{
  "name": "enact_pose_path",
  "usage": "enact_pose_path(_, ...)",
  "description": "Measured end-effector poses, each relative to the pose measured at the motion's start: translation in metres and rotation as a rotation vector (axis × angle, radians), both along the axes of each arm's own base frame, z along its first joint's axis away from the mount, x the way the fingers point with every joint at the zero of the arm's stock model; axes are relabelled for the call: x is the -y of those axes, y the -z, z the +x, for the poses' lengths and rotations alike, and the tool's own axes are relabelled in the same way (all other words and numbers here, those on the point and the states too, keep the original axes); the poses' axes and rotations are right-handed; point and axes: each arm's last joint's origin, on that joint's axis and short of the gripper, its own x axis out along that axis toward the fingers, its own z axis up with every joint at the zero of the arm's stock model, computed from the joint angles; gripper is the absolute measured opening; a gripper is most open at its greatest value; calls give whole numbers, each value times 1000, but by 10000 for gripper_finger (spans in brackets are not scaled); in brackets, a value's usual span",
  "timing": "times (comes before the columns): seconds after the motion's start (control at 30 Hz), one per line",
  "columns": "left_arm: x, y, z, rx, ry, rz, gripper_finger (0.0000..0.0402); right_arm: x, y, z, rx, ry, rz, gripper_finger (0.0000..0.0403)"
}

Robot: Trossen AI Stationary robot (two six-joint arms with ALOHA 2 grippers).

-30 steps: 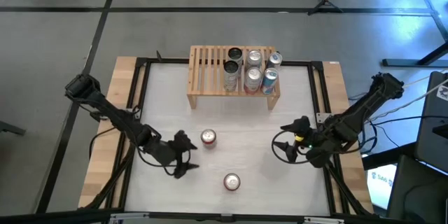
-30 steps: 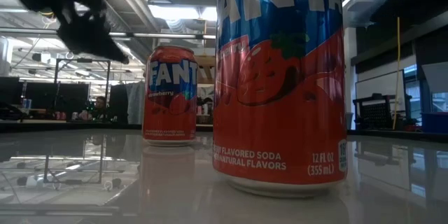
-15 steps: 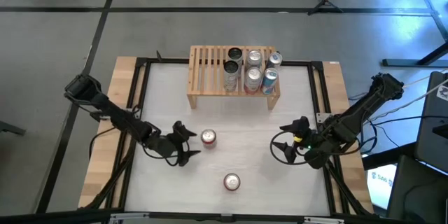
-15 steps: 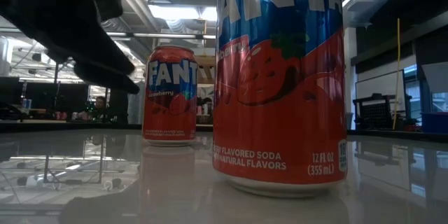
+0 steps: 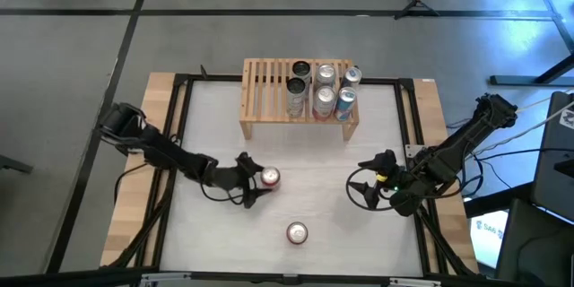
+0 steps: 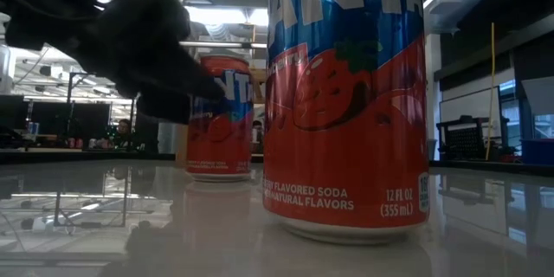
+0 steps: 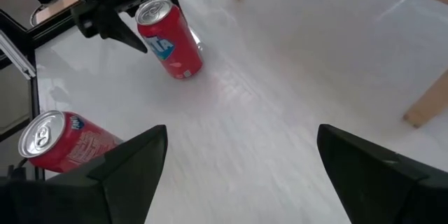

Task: Place canned beverage on shelf
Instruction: Put the top red soda can on the shelf

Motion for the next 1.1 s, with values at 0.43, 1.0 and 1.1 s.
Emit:
enact_pose_path(0.43, -4, 1, 4, 34, -70, 0, 366, 0, 0, 0, -5, -6, 6, 360)
enact_pose_path(1.0, -7, -3, 10, 126, -139, -94, 366, -2, 0, 0, -17, -31, 28, 360)
enact_pose_path(1.1, -8, 3, 12, 98, -120, -35, 363, -2, 0, 1, -15, -37, 24, 360)
